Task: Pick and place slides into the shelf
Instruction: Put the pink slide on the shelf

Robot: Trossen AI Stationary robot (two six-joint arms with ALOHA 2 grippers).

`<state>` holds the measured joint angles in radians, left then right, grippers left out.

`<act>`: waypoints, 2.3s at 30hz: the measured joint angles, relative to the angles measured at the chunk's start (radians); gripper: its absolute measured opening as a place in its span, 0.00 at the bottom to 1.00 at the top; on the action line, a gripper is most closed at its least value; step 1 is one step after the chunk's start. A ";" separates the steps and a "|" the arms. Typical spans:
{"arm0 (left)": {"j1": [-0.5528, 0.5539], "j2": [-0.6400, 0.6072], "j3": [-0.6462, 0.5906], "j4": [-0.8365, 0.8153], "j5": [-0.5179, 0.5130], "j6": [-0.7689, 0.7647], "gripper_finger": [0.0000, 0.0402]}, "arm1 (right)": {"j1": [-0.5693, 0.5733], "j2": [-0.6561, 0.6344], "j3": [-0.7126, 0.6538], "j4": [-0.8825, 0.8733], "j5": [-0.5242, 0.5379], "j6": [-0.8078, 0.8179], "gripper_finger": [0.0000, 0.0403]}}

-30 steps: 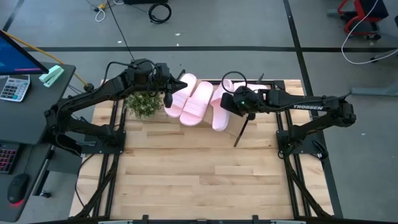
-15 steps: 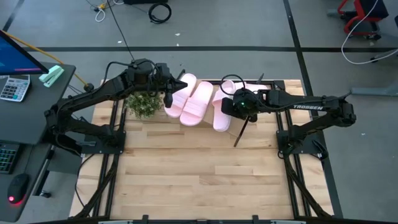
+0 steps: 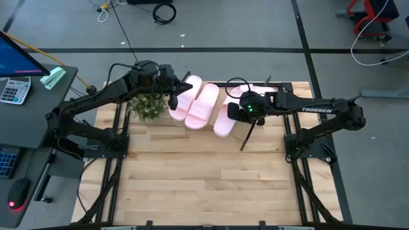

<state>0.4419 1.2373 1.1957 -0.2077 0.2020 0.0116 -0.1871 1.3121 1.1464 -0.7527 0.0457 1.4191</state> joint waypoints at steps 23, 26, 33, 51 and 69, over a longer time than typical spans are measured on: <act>0.000 0.000 0.000 -0.001 -0.002 0.000 0.05 | -0.026 -0.007 0.003 -0.066 -0.107 -0.056 0.48; 0.000 0.000 0.000 -0.002 -0.002 0.000 0.03 | -0.026 -0.012 0.003 -0.098 -0.090 -0.066 0.46; 0.000 0.000 0.000 -0.003 -0.002 0.000 0.02 | -0.051 -0.013 0.003 -0.100 -0.025 -0.103 0.43; 0.000 0.000 0.000 -0.009 -0.002 -0.001 0.03 | -0.083 -0.013 0.003 -0.066 -0.027 -0.188 0.43; 0.000 0.000 0.000 -0.008 -0.003 -0.008 0.03 | -0.102 -0.013 0.003 0.021 -0.029 -0.225 0.43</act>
<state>0.4419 1.2373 1.1957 -0.2157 0.1986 0.0040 -0.2890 1.2987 1.1492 -0.7312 0.0169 1.1943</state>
